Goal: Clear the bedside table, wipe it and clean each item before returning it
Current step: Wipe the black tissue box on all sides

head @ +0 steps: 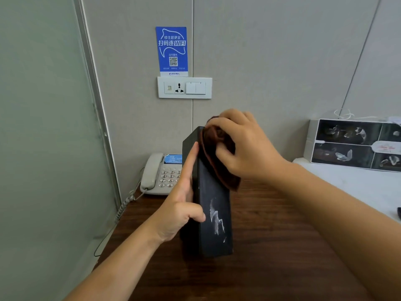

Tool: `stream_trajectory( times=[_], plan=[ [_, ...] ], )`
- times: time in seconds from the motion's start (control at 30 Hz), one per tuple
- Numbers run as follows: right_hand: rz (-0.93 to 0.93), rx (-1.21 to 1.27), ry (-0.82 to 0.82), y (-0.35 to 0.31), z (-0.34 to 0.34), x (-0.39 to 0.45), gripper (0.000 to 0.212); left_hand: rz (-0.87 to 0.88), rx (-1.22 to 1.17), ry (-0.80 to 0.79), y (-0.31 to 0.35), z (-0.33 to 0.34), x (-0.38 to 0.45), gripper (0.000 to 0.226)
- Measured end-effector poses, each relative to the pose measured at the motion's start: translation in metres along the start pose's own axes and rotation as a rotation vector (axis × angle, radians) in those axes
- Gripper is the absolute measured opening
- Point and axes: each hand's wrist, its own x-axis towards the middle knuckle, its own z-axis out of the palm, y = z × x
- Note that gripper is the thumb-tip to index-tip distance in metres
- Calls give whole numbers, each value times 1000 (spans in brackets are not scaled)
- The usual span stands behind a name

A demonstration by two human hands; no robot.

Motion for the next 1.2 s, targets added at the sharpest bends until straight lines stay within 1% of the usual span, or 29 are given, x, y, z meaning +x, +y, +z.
stream_trajectory(
  times=[0.13, 0.23, 0.27, 0.33, 0.43, 0.5, 0.57, 0.63, 0.67, 0.77, 0.83, 0.87, 0.93, 1.0, 1.07, 1.13, 1.2],
  plan=[
    [-10, -10, 7, -16, 18, -17, 49, -12, -29, 16, 1, -3, -1, 131],
    [-28, 20, 58, -15, 24, -24, 36, -7, -10, 34, 0, -3, 1, 132],
    [-44, 39, 47, -14, 24, -28, 33, -8, -21, 40, -1, -4, 1, 132],
    [-101, 84, -56, -16, 23, -44, 33, -20, -57, 42, -2, -8, 1, 132],
    [-182, 122, -273, -26, 15, -76, 35, -49, -101, 32, -3, -14, 1, 133],
    [-254, 92, -403, -32, 8, -92, 37, -48, -100, 24, -3, -15, 0, 133],
    [-325, 31, -488, -38, 3, -102, 38, -40, -84, 16, -2, -13, 1, 133],
    [-313, 26, -481, -39, 0, -99, 36, -41, -87, 14, -1, -11, 1, 134],
    [-278, 40, -435, -36, 0, -93, 36, -45, -94, 16, -2, -10, 1, 134],
    [-97, 104, -219, -24, 3, -65, 40, -56, -86, 15, -4, -10, 3, 132],
    [-38, 122, -151, -19, 8, -54, 37, -54, -101, 6, -5, -10, 4, 130],
    [-50, 130, -160, -20, 12, -55, 33, -51, -116, 0, -6, -12, 4, 129],
    [-80, 168, -235, -25, 16, -70, 27, -47, -169, 8, -8, -17, 3, 129],
    [-87, 227, -317, -27, 14, -93, 27, -37, -211, 39, -10, -26, 3, 129],
    [-84, 277, -380, -28, 8, -111, 28, -15, -173, 30, -12, -30, 3, 129],
    [-93, 280, -426, -26, 2, -115, 24, 4, -122, -6, -11, -28, 4, 129],
    [-105, 245, -408, -22, -1, -106, 20, 8, -109, -26, -9, -22, 5, 129]
  ],
)
